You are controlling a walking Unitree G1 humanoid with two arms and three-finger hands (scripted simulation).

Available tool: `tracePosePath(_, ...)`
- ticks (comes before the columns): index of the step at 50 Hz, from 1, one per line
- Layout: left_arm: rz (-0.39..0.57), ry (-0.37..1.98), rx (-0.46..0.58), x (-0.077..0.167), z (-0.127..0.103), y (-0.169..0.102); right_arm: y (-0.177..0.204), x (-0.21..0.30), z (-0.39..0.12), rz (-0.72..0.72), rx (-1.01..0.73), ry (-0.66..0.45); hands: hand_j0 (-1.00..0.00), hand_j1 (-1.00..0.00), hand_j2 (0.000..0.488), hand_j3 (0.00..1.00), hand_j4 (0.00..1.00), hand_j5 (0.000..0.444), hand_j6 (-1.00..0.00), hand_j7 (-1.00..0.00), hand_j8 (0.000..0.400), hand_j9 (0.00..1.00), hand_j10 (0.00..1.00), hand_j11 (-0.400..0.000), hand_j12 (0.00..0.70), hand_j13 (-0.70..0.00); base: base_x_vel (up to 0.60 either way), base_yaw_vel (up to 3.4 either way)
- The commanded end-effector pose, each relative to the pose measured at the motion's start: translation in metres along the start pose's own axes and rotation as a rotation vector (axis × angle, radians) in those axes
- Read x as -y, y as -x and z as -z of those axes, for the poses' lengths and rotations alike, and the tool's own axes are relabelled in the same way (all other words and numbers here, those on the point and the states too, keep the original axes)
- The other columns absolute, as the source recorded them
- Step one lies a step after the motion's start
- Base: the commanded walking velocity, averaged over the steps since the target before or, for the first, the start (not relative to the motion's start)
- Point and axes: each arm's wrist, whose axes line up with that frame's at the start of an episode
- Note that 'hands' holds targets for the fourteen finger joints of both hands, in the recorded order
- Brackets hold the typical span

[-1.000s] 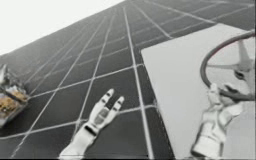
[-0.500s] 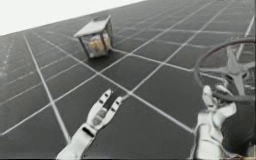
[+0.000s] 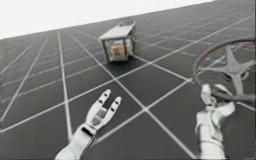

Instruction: Pick up and drop off the object

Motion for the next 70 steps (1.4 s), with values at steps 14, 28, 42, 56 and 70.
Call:
tracePosePath(14,0.015,-0.017,-0.012,0.0072,0.0018,-0.0037,-0.0041,0.0051,-0.0070,0.008,0.022,-0.023,0.00,0.00,0.000,1.00,1.00,0.000,0.00,0.00,0.000,1.00,1.00,-0.400,0.000,-0.700,0.58,-0.03)
tracePosePath(28,0.015,-0.017,-0.012,0.0072,0.0018,-0.0037,-0.0041,0.0051,-0.0070,0.008,0.022,-0.023,0.00,0.00,0.000,1.00,1.00,0.000,0.00,0.00,0.000,1.00,1.00,-0.400,0.000,-0.700,0.53,-0.14)
tracePosePath(42,0.015,-0.017,-0.012,0.0072,0.0018,-0.0037,-0.0041,0.0051,-0.0070,0.008,0.022,-0.023,0.00,0.00,0.000,1.00,1.00,0.000,0.00,0.00,0.000,1.00,1.00,-0.400,0.000,-0.700,0.53,-0.14)
tracePosePath(56,0.015,-0.017,-0.012,0.0072,0.0018,-0.0037,-0.0041,0.0051,-0.0070,0.008,0.022,-0.023,0.00,0.00,0.000,1.00,1.00,0.000,0.00,0.00,0.000,1.00,1.00,-0.400,0.000,-0.700,0.52,-0.16)
tracePosePath(70,0.015,-0.017,-0.012,0.0072,0.0018,-0.0037,-0.0041,0.0051,-0.0070,0.008,0.022,-0.023,0.00,0.00,0.000,1.00,1.00,0.000,0.00,0.00,0.000,1.00,1.00,-0.400,0.000,-0.700,0.52,-0.15)
